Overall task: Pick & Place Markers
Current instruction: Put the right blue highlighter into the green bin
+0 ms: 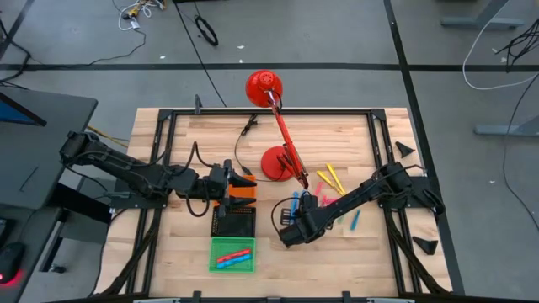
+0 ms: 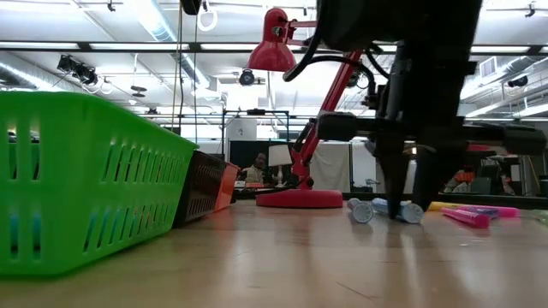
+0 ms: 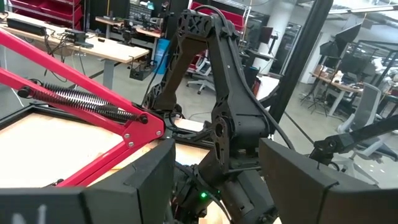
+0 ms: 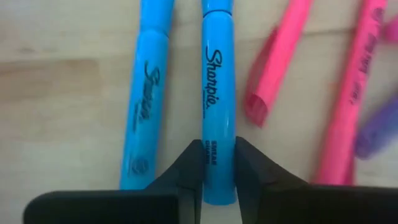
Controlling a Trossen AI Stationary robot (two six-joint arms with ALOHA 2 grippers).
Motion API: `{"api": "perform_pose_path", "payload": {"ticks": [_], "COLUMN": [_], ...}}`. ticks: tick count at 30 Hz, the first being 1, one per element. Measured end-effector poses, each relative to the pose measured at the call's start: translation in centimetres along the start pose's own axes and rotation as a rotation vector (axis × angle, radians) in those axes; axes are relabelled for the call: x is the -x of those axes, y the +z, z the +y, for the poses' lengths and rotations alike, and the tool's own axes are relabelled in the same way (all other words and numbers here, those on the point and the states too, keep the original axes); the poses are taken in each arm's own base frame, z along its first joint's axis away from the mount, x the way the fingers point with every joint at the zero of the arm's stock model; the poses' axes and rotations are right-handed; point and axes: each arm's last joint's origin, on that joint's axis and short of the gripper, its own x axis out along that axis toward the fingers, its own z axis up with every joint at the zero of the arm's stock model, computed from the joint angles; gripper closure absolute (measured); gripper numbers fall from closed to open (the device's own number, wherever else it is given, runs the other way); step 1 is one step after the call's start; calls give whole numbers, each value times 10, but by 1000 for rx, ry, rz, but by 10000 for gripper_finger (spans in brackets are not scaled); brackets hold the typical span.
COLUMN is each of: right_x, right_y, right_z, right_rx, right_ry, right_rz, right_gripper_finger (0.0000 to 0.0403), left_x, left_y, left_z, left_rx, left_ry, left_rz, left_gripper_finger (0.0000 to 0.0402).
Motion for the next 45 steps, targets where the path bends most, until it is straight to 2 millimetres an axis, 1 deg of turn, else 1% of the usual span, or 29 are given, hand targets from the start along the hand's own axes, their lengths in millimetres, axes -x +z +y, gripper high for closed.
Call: {"api": "perform_pose_path", "payload": {"ticks": [4, 7, 15, 22, 28, 36, 41, 45], "right_x": [8, 18, 50, 71, 83, 88, 91, 99], "right_y": [-4, -7, -22, -28, -30, -32, -34, -33], "right_z": [-10, -17, -37, -47, -44, -32, -27, -24], "right_rx": [-15, 20, 119, 207, 293, 486, 616, 758], "right_ry": [-49, -74, 0, 50, 154, 301, 399, 497], "right_rz": [31, 77, 132, 205, 267, 294, 257, 225], "right_gripper_finger": [344, 345, 345, 345, 346, 346, 346, 346], "left_x": [0, 0, 0, 0, 0, 0, 0, 0], "left_y": [0, 0, 0, 0, 0, 0, 0, 0], "left_z": [-1, -1, -1, -1, -1, -1, -1, -1], "left_rx": [2, 2, -5, -5, -5, -4, 1, 3], "left_ry": [-19, -21, -21, -20, -20, -20, -20, -20], "left_rz": [6, 6, 5, 5, 5, 4, 4, 3], "left_gripper_finger": [165, 165, 165, 165, 165, 165, 165, 165]}}
